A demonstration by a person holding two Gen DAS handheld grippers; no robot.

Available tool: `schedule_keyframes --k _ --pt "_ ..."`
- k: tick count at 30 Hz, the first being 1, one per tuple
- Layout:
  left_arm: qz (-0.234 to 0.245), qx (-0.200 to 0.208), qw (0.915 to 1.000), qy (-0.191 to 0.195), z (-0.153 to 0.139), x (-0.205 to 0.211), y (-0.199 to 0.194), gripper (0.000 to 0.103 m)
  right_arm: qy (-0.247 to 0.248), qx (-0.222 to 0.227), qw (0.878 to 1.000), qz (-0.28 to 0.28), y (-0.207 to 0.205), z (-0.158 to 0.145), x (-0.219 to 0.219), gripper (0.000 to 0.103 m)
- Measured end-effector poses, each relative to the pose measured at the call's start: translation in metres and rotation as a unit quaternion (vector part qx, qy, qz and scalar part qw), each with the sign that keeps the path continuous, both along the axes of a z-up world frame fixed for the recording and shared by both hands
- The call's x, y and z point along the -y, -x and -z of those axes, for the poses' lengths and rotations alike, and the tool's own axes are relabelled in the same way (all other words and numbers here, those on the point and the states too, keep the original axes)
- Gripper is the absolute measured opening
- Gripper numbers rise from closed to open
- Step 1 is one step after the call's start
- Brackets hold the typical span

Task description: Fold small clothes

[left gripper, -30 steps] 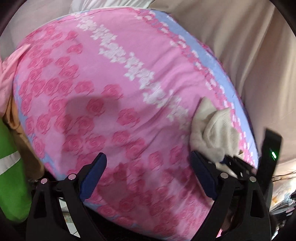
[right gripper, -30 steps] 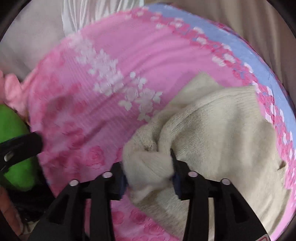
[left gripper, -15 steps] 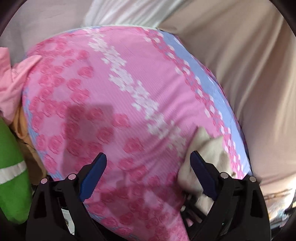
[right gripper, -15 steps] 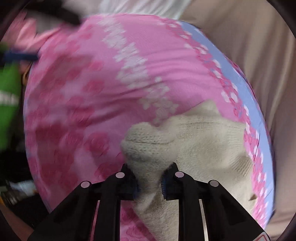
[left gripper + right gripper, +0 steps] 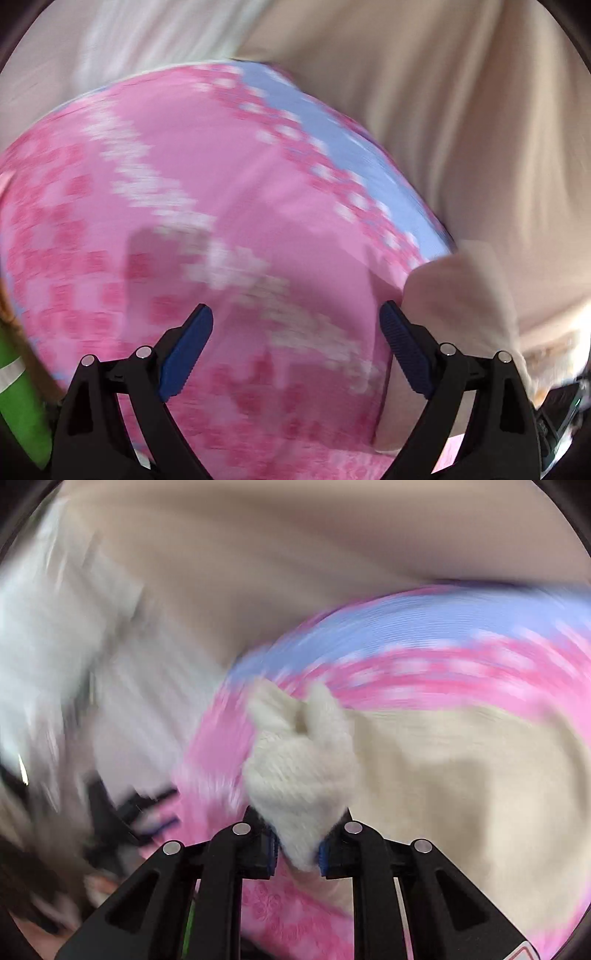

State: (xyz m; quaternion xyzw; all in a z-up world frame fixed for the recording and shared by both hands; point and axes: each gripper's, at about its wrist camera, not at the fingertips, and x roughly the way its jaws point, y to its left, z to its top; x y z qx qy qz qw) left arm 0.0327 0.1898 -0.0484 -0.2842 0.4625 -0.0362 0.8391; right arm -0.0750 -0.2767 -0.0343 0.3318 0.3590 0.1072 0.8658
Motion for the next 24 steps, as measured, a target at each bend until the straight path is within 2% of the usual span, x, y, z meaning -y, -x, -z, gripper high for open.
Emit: schedule_keyframes --k 2,3,5,6,7,9,11,12,14,15,19,20,21,23,24 --pt "0.048 -0.002 0.9988 0.004 0.0 0.043 -0.013 0.09 0.012 -0.043 0.996 0.074 0.044 0.034 0.051 0.02" --pt "0.071 -0.006 0.9975 0.006 0.002 0.064 -0.018 0.09 0.008 -0.071 0.993 0.092 0.056 0.056 0.068 0.021" --pt "0.13 -0.018 0.9912 0.014 0.009 0.116 -0.027 0.09 0.001 -0.144 0.98 0.134 0.076 0.109 0.099 0.022" --pt "0.156 -0.025 0.9873 0.012 0.012 0.139 -0.03 0.09 -0.016 -0.168 0.974 0.15 0.083 0.126 0.108 0.022" --pt "0.192 -0.034 0.9807 0.009 0.016 0.169 -0.031 0.09 -0.04 -0.169 0.971 0.166 0.093 0.133 0.116 0.022" --pt "0.235 -0.047 0.9709 0.001 0.024 0.208 -0.027 0.09 -0.075 -0.121 0.973 0.183 0.109 0.121 0.123 0.024" --pt "0.277 -0.059 0.9591 -0.004 0.031 0.244 -0.018 0.09 -0.063 -0.098 0.976 0.184 0.113 0.106 0.125 0.034" --pt "0.292 -0.07 0.9538 0.0 0.036 0.26 -0.013 0.09 -0.051 -0.094 0.978 0.178 0.111 0.101 0.126 0.035" --pt "0.311 -0.097 0.9455 0.013 0.046 0.28 -0.006 0.09 -0.04 -0.105 0.981 0.159 0.106 0.105 0.127 0.043" --pt "0.319 -0.114 0.9408 0.015 0.053 0.291 0.0 0.09 -0.042 -0.115 0.981 0.154 0.093 0.109 0.129 0.043" --pt "0.315 -0.166 0.9342 0.009 0.081 0.31 0.012 0.09 -0.061 -0.128 0.98 0.14 0.084 0.131 0.129 0.044" --pt "0.31 -0.18 0.9335 0.01 0.089 0.314 0.014 0.085 -0.061 -0.13 0.98 0.136 0.08 0.133 0.128 0.027" --pt "0.306 -0.19 0.9329 0.016 0.096 0.313 0.015 0.068 -0.065 -0.128 0.981 0.131 0.076 0.132 0.125 0.018" --pt "0.298 -0.189 0.9354 0.023 0.095 0.307 0.01 0.051 -0.079 -0.088 0.985 0.125 0.079 0.106 0.119 0.015" --pt "0.3 -0.182 0.9356 0.037 0.088 0.302 0.008 0.047 -0.088 -0.064 0.987 0.121 0.084 0.089 0.116 0.015"
